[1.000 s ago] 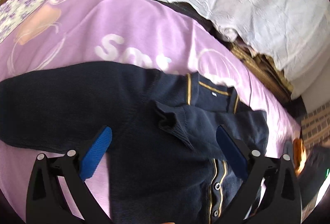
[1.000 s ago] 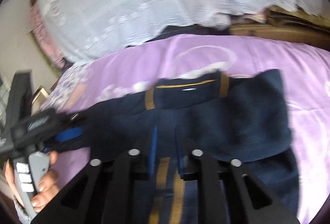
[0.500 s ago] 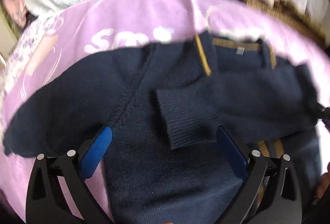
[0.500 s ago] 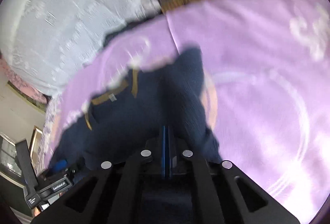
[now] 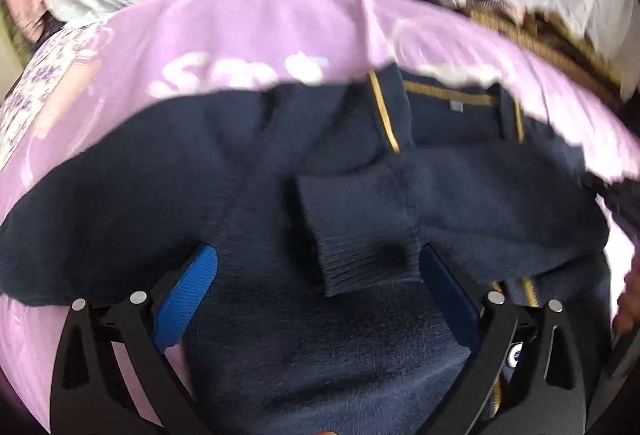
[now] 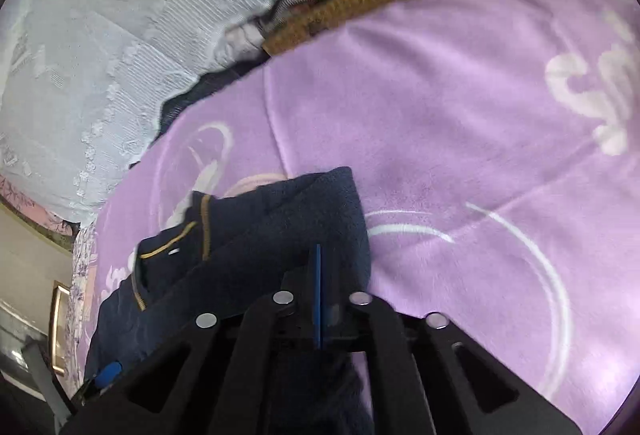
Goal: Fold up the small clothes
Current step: 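Lay the sleeve on the cardigan and open the right tool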
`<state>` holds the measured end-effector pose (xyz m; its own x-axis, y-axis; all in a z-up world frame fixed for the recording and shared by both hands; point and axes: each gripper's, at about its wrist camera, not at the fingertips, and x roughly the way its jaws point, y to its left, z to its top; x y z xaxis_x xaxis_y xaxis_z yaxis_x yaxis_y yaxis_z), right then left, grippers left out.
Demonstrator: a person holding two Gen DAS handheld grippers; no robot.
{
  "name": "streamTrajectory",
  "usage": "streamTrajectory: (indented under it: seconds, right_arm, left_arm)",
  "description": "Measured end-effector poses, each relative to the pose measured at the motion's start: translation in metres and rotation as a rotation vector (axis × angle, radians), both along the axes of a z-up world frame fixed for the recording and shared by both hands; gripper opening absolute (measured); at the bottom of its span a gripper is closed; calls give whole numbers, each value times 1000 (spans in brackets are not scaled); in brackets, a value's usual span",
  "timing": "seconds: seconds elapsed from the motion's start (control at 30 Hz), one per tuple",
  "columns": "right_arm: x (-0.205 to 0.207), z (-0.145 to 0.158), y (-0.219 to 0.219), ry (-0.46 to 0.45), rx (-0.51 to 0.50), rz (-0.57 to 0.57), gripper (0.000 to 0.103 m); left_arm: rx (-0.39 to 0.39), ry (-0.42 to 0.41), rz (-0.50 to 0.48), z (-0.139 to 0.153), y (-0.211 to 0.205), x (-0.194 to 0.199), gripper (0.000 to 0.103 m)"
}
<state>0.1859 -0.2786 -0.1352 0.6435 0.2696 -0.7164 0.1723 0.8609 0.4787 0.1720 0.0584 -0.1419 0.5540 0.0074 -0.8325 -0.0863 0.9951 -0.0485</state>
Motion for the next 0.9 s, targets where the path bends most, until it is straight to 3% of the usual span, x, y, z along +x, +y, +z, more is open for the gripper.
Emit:
streamTrajectory:
  seconds: [0.07,0.13,0.23,0.33,0.37,0.5,0.63,0.67,0.7,0.73,0.8,0.83,0.9]
  right_arm:
    - [-26,18,11,-76,-41,73,3]
    - [-41,19,25,-78,-92,133,5]
    - [-47,-15,28,14,-108,188,0]
    - [-49,-9,25,15,-87,172,0]
    - [-52,-1,29,10,-113,158,5]
    - [-62,31,63,-80,-148,239,6]
    - [-51,41,106,-86,-146,338,6]
    - [-43,36,115,-70,-145,348,11]
    - [-37,29,124,-44,-146,363,26]
    - [-30,13,130,13,-149,381,35]
    - [-29,-8,133,30,-143,386,38]
    - [-36,-8,132,-28,-153,391,38]
    - [-43,-3,128,-43,-137,384,38]
  left_arm:
    - [-74,-58,37,15,17,-7,98]
    - [-112,-61,69,19,29,-7,98]
    - [-89,36,97,-7,38,8,98]
    - [8,33,72,-10,26,0,98]
    - [7,21,65,-6,23,-3,98]
    - [-140,-8,75,5,42,-14,98]
    - [-148,-41,174,22,78,-33,98]
    - [-171,-48,191,27,90,-38,98]
    - [-207,-54,215,32,107,-46,98]
    - [-224,-55,228,34,117,-48,98]
    - [-262,-56,277,34,143,-64,98]
    - [-286,-56,302,32,157,-74,98]
    - [-354,-60,353,26,187,-93,98]
